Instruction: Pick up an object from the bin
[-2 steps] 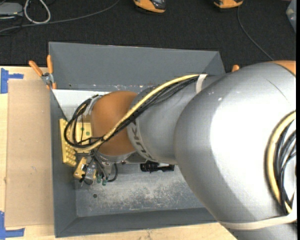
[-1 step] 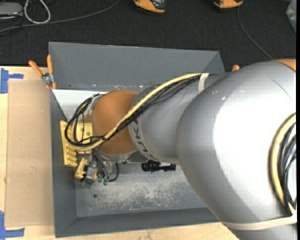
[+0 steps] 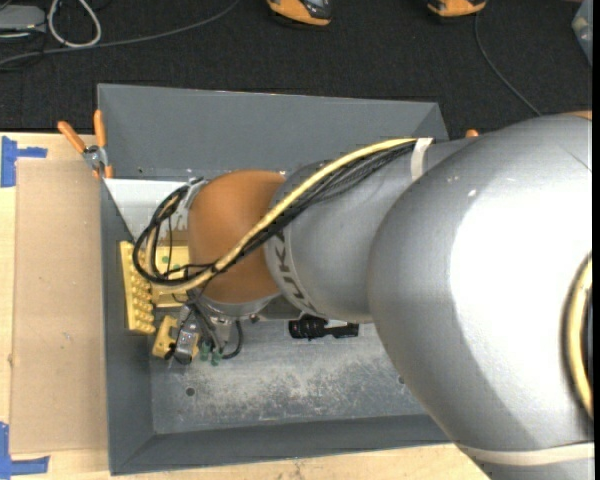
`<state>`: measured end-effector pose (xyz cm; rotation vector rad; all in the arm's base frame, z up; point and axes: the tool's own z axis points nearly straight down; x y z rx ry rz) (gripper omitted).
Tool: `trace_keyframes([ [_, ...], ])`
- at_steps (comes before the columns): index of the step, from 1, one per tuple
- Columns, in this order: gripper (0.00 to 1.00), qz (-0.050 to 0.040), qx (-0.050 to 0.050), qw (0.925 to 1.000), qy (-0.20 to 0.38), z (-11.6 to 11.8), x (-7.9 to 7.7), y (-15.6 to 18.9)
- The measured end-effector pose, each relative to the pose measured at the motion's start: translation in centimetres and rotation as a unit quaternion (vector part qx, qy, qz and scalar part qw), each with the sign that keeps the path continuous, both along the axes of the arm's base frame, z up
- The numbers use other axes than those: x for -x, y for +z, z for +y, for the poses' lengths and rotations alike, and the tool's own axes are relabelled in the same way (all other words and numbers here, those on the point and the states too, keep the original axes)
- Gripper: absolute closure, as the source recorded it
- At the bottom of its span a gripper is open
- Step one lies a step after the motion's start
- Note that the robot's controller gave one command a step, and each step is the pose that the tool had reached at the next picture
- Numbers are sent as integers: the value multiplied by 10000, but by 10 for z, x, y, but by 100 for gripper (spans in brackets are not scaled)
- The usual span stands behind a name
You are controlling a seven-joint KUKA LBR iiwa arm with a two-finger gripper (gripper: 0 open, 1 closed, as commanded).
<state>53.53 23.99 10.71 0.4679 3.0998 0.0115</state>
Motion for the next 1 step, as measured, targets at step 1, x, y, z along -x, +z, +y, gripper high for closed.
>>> trace_keyframes([
  [1,100,-5,-3,10000,4,0,0,24],
])
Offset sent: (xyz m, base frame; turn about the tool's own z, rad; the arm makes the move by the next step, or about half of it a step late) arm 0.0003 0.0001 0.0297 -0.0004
